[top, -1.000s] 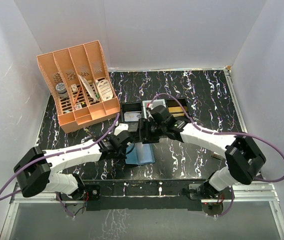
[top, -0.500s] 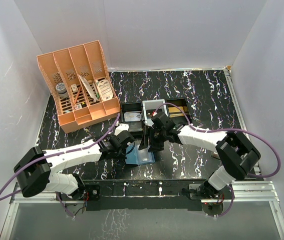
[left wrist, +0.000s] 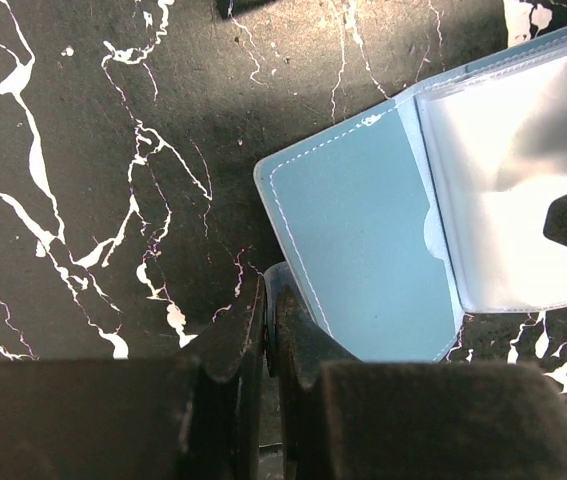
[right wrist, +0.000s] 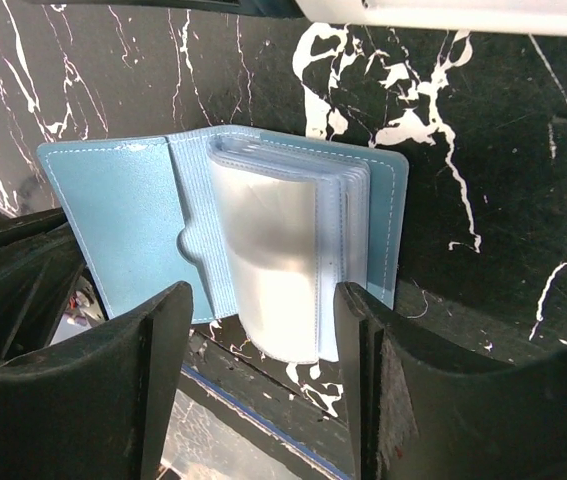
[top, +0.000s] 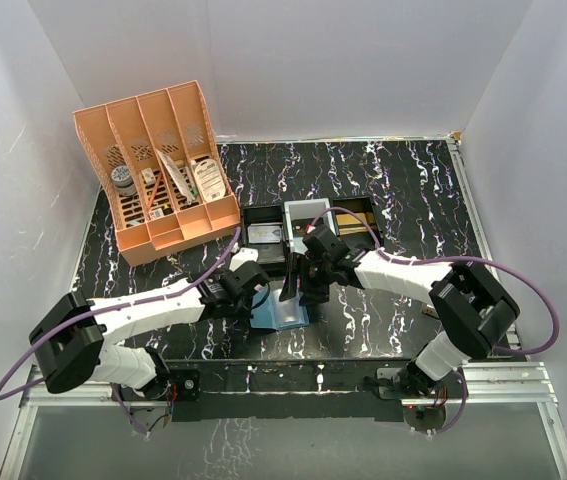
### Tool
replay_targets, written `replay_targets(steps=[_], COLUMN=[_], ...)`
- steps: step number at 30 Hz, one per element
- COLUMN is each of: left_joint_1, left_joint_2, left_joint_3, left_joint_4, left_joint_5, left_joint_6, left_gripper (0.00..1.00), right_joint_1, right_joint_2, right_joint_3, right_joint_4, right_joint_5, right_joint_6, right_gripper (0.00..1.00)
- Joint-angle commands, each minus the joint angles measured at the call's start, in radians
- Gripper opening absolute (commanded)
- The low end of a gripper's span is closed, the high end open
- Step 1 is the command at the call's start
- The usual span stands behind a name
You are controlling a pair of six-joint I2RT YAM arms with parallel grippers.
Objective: Take the credit cards out of the card holder
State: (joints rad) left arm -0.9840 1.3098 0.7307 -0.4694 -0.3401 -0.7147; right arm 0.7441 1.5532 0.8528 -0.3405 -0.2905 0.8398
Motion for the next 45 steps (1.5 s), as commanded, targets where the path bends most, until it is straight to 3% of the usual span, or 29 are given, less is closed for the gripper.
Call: replay_targets(steps=[1,6,10,16,27,30,33,36,45], left_joint_1=[-0.001,-0.001,-0.002,-0.001,-0.001,-0.001,-0.001,-0.001,-0.001], left_joint_2=[0.008,0.016,0.024,0.034,0.054,0.054,0.054,0.084,0.117], left_joint_3=[0.015,0.012,0.016,0.024,0.024,0.016,0.010,0.016,0.026], left_joint_4=[0.005,0.014,0.014,0.017,0.046,0.052,0.082,0.092,0.080], left_joint_5=[0.011,0.020,0.026,0.036,0.053,0.052,0.074,0.089,0.082], left_joint_6=[0.008,0.010,0.012,0.023,0.026,0.022,0.038,0.050,0.060], left_gripper=[0.00,0.00,0.00,0.00,0.00,0.00,0.00,0.00,0.00], right_joint_1=[0.004,0.005,0.006,0.006,0.008,0.007,0.008,0.003,-0.002], right_joint_2=[0.013,0.029,0.043,0.026,0.059,0.019,-0.044,-0.086,-0.057], right_joint_3=[-0.019,-0.022,-0.022,-0.053,-0.032,0.005,0.049,0.047,-0.029], right_joint_4=[0.048,0.071,0.090,0.275,0.366,0.266,0.054,-0.053,-0.016], right_joint_5=[-0.029,-0.058,-0.110,-0.247,-0.326,-0.246,-0.069,0.092,0.055], right_joint_6=[0.003,0.002,0.006,0.081,0.112,0.066,0.020,-0.011,0.002], right_gripper=[0.55,0.50,0.51,0.51,0.53,0.54,0.61,0.65,0.64])
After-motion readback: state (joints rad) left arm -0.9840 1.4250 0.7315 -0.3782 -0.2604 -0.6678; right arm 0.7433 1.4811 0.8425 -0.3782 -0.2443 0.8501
